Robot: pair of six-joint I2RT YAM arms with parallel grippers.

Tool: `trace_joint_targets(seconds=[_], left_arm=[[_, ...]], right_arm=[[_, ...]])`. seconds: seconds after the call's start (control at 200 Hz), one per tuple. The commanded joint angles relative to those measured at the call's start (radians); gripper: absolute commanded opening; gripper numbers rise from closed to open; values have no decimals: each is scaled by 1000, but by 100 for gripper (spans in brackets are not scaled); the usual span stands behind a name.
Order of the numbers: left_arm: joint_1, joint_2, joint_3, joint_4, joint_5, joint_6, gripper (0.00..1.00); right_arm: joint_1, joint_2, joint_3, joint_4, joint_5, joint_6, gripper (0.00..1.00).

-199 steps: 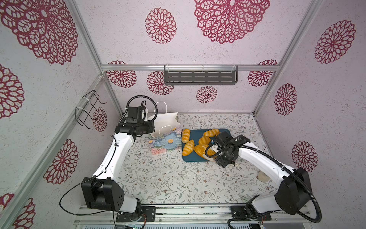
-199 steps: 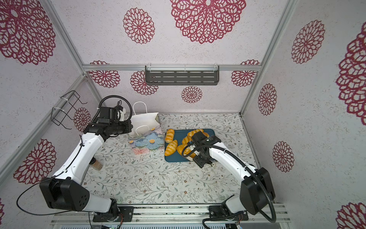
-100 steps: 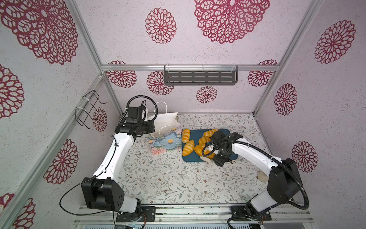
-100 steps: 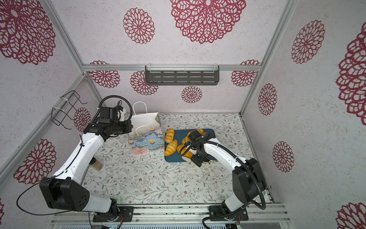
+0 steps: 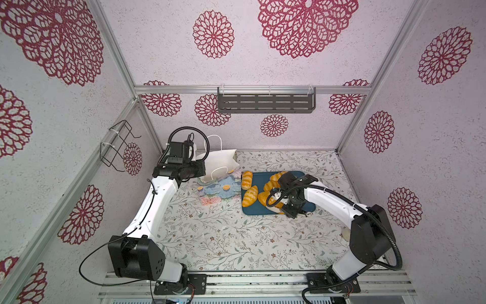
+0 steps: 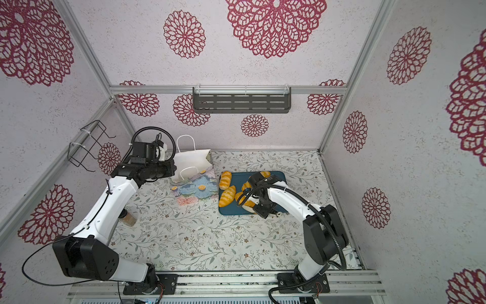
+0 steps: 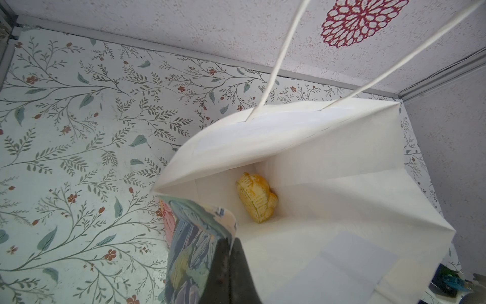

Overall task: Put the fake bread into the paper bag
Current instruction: 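Close the tongs on the sugar-crusted loaf and lift it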

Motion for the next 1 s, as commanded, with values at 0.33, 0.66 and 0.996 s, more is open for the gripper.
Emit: trace_joint_targets(seconds=[0.33, 0.66, 0.996], left_arm=[[-12, -15, -14, -9, 5, 8, 0], [-13, -17, -14, -9, 5, 5, 0], [-13, -30, -11, -9, -2, 4, 0]], right_arm=[[1, -127, 7, -3, -25, 36, 27], [1, -251, -23, 16, -18, 81, 21], [4, -371, -34, 123, -62, 152, 17]])
